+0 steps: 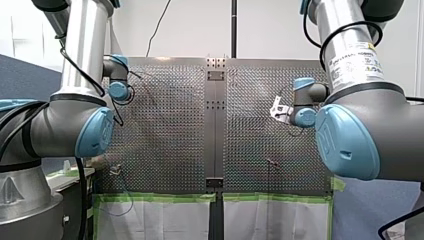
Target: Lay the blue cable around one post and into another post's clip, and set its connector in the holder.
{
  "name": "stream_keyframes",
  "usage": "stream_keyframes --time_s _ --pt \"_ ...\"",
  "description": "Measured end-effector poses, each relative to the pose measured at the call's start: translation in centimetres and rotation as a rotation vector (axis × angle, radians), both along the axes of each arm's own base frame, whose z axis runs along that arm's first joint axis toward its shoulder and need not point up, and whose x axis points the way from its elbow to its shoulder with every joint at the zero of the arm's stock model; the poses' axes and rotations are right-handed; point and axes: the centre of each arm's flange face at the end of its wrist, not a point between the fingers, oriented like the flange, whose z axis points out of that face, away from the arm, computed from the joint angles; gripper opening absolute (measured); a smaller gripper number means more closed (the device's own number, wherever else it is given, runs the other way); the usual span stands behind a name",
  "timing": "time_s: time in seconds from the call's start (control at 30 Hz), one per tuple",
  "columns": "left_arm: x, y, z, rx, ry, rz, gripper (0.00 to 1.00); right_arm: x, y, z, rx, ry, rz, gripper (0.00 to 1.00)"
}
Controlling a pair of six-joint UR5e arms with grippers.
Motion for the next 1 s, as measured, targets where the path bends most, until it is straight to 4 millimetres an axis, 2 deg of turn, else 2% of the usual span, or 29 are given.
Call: stream_keyframes --time_s 0.27,0.5,0.8,1.0 --pt "0.0 -0.3 0.0 0.001 0.000 -0.001 0.98 -5.5 0.0 -7.5 0.100 -0.045 -0.121 0.00" --pt "0.0 -0.7 0.0 0.001 0.001 -0.008 0.98 -9.7 1.2 -13.5 0.178 -0.069 -0.170 0.00" --pt "0.0 -0.8 0.0 0.001 0.001 -0.008 0.98 -14.9 4.4 -20.7 0.284 -0.124 -0.265 0.00" --pt "-0.1 -0.9 0.0 0.002 0.000 -0.006 0.98 -18.3 7.4 -25.0 0.350 -0.157 -0.350 0.00"
